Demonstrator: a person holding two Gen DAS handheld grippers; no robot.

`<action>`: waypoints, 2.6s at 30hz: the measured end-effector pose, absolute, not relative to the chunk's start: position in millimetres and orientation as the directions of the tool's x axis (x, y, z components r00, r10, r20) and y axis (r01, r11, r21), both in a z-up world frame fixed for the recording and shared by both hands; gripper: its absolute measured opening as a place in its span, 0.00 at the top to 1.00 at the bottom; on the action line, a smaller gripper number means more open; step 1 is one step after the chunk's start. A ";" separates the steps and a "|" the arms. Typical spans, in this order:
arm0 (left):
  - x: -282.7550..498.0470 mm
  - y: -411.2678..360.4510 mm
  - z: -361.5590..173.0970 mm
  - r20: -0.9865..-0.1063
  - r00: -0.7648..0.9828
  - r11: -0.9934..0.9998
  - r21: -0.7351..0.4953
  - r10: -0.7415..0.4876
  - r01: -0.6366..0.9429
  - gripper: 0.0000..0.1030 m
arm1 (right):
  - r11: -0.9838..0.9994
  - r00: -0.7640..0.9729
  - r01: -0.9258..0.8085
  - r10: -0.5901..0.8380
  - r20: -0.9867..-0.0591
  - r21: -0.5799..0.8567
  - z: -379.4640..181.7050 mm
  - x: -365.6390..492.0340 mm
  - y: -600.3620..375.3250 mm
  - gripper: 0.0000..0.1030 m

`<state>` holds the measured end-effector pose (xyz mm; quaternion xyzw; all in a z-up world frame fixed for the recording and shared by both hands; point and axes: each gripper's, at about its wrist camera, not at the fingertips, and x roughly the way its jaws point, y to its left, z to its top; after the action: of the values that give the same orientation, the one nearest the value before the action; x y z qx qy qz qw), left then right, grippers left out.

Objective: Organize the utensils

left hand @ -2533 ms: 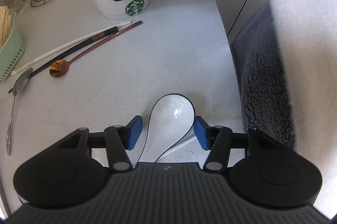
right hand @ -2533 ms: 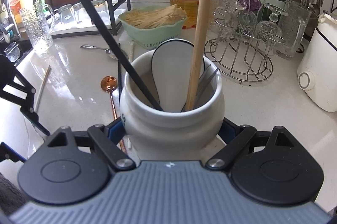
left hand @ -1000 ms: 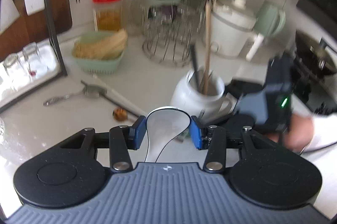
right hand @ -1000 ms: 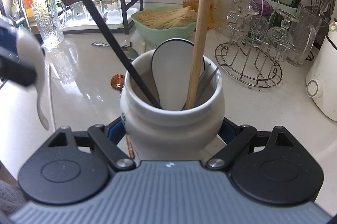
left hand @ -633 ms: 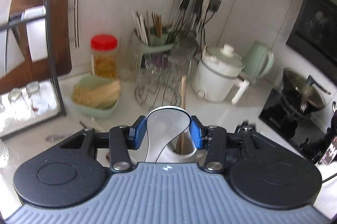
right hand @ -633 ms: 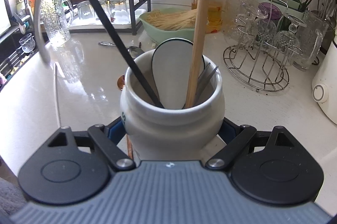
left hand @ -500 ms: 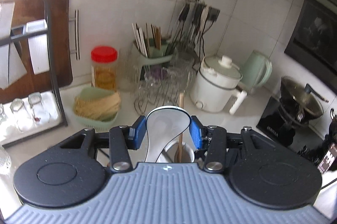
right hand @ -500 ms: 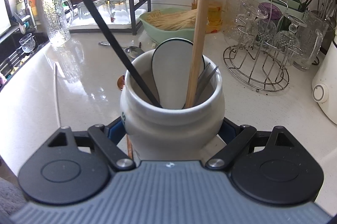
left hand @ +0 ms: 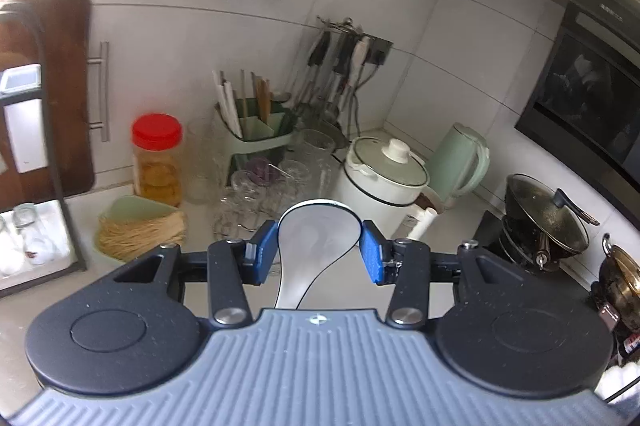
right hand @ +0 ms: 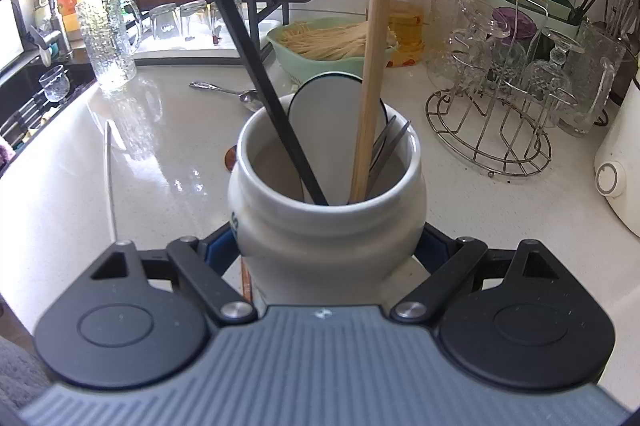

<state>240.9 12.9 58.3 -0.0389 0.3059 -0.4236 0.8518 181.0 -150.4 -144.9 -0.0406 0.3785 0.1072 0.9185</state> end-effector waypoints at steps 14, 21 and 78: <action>255.8 -16.8 2.5 -0.515 0.413 0.635 -0.398 -0.752 0.662 0.51 | 0.966 0.692 -0.258 0.192 -0.696 0.010 -146.0 181.5 -152.5 0.11; 254.1 -26.8 -21.3 -0.574 0.385 0.649 -0.373 -0.722 0.663 0.51 | 0.965 0.695 -0.263 0.199 -0.691 0.013 -146.7 181.1 -152.9 0.11; 329.8 -96.8 -62.5 -0.927 -0.060 0.790 -0.349 -0.371 0.503 0.52 | 0.965 0.701 -0.263 0.200 -0.684 0.013 -148.4 184.2 -152.1 0.11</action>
<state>329.8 -96.8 -62.5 0.0505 0.6542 -0.3198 0.6836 184.2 -152.1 -148.4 -0.0428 0.3653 0.1257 0.9214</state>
